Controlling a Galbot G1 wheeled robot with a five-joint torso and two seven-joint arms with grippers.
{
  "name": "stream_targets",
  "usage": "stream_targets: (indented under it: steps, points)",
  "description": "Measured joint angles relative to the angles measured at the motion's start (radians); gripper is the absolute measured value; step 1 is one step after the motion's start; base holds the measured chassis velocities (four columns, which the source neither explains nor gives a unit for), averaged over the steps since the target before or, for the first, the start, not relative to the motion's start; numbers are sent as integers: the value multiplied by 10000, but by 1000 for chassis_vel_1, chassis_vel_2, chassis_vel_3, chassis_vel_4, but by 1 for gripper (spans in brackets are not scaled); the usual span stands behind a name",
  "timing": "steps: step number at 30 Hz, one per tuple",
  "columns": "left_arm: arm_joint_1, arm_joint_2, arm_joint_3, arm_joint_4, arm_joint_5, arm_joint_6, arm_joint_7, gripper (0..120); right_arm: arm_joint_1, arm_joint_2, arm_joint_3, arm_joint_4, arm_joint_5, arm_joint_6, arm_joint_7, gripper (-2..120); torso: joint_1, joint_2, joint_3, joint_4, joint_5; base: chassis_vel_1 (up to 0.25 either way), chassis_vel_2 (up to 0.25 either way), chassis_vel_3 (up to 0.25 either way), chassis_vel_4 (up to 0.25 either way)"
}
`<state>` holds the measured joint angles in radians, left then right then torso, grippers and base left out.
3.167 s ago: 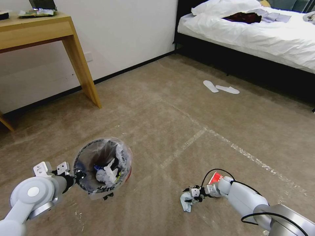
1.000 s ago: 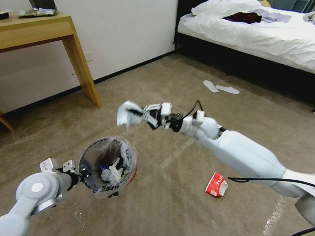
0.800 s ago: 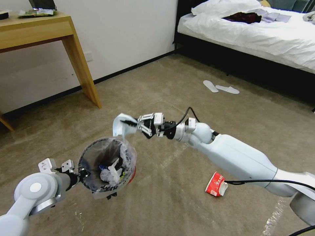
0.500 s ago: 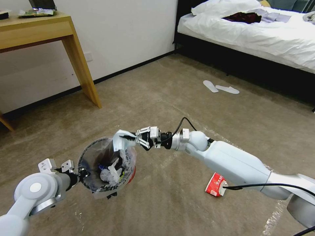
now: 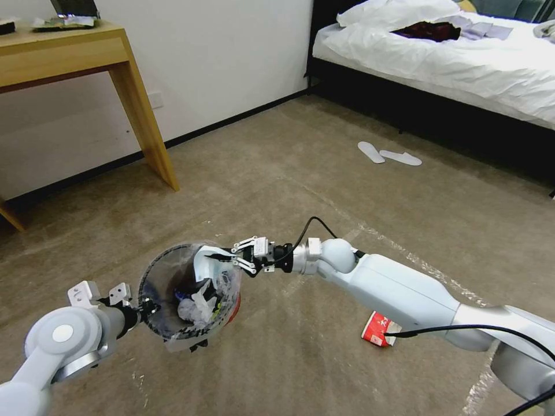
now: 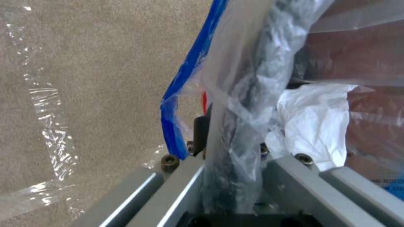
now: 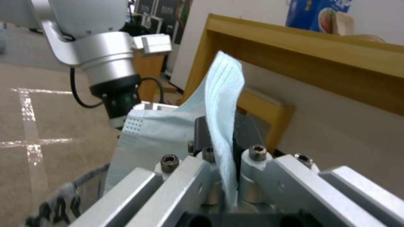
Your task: Pick up the trash bin and place the garbage on the floor into it.
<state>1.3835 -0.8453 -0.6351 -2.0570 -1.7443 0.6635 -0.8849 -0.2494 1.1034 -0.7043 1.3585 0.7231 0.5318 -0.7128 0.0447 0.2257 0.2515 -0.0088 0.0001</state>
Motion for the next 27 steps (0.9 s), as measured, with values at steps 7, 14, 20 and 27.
stream_targets:
  steps: [7, 14, 20, 27]
  points:
    - [-3, -20, -16, 26, 16, 3, -1, 0, 220, 474, -411, -114, -1, -3, 43, 0, 0, 0, 0, 0, -1, 0, 0, 0, 0]
    - [11, -23, -30, 17, 17, 7, 3, 0, 280, 847, -638, -441, -39, 84, 93, 0, 0, -1, 0, -1, 0, 0, 0, 0, 0]
    - [57, -14, -61, -37, 16, 12, 7, 0, 359, 1185, -731, -1042, -309, 378, 235, 4, 0, 0, 0, 0, 1, 0, 0, 0, 0]
    - [70, -13, -67, -64, 14, 14, 7, 0, 378, 1281, -669, -1498, -675, 479, 313, 28, 0, 0, 0, -1, 0, 0, 0, 0, 0]
